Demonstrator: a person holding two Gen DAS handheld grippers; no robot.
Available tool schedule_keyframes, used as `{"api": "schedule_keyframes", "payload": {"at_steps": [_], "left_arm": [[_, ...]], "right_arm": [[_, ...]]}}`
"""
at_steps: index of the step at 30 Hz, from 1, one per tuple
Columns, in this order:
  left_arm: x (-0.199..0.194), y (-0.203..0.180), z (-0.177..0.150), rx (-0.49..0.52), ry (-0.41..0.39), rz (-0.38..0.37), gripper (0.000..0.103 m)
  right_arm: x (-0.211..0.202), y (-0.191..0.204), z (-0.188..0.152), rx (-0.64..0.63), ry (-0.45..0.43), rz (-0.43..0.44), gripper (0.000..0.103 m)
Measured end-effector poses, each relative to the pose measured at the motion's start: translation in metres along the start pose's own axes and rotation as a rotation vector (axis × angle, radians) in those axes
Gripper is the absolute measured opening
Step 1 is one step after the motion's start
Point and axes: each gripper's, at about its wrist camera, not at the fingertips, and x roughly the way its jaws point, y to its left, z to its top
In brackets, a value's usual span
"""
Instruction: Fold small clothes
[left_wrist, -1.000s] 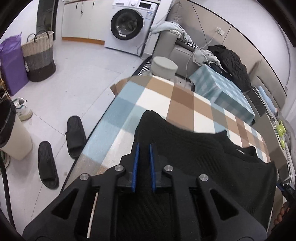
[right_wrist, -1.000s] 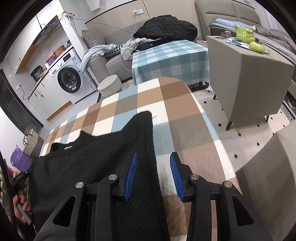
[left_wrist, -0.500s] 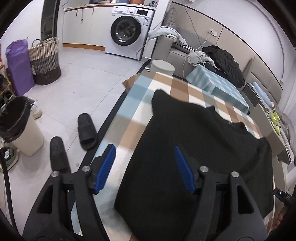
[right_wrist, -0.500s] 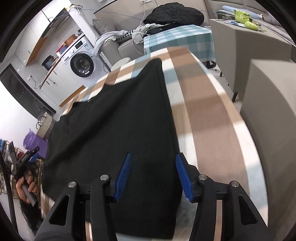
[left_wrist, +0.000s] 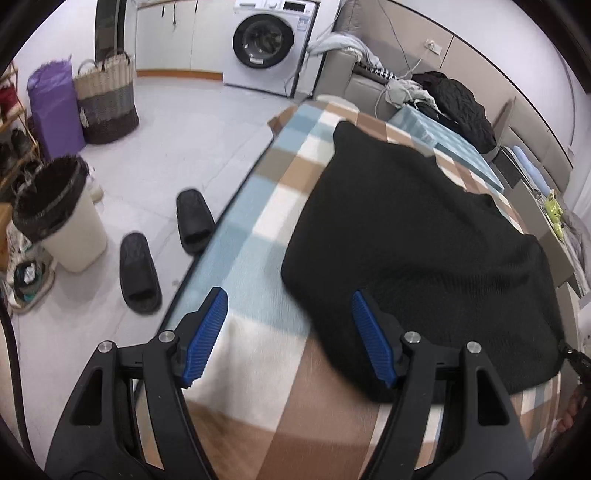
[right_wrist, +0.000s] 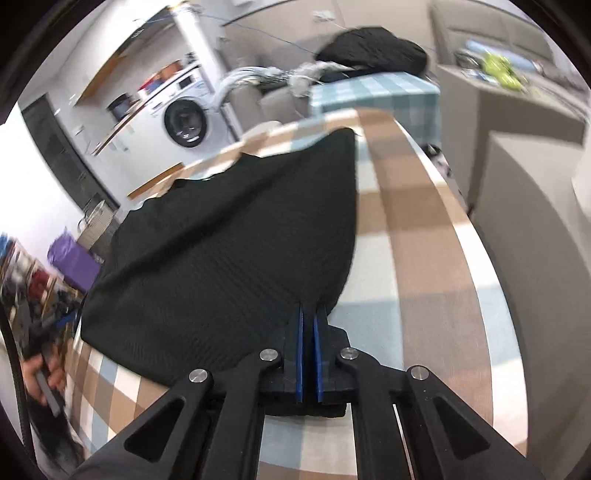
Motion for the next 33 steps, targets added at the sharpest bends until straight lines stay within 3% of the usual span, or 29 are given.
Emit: {"api": "schedule_keyframes", "payload": {"at_steps": [4,7,12,13,14,15,17,22,28,33], "left_arm": [[0.001,0.003,-0.011,-0.026,0.028,-0.034,0.068],[0.004,0.0,-0.012,-0.038,0.035,-0.065,0.068],[0.011,-0.016,-0.007,-0.055,0.042,-0.117,0.064],[0.011,-0.02,-0.007,-0.054,0.043,-0.13,0.054],[0.013,-0.025,-0.006,-0.048,0.048,-0.149,0.037],[0.015,-0.029,-0.006,-0.041,0.049,-0.161,0.029],[0.011,-0.036,-0.007,-0.019,0.007,-0.146,0.002],[-0.017,-0.038,-0.013,0.007,-0.054,-0.148,0.003],[-0.029,-0.028,-0.034,-0.004,-0.037,-0.136,0.003],[-0.032,-0.028,-0.037,-0.005,-0.043,-0.133,0.003]], "right_arm": [[-0.004,0.001,-0.006,0.013,0.002,-0.043,0.017],[-0.014,-0.003,-0.014,0.07,-0.012,-0.017,0.028],[-0.033,-0.003,-0.035,0.126,-0.022,0.02,0.036],[-0.034,-0.003,-0.038,0.138,-0.017,0.024,0.038],[-0.035,-0.002,-0.04,0.145,-0.014,0.027,0.043],[-0.036,-0.001,-0.043,0.154,-0.014,0.034,0.043],[-0.035,0.0,-0.044,0.16,-0.017,0.03,0.044],[-0.028,0.004,-0.043,0.158,0.002,-0.006,0.044],[-0.027,0.0,-0.054,0.174,0.053,-0.003,0.044],[-0.018,0.002,-0.05,0.222,0.04,0.033,0.044]]}}
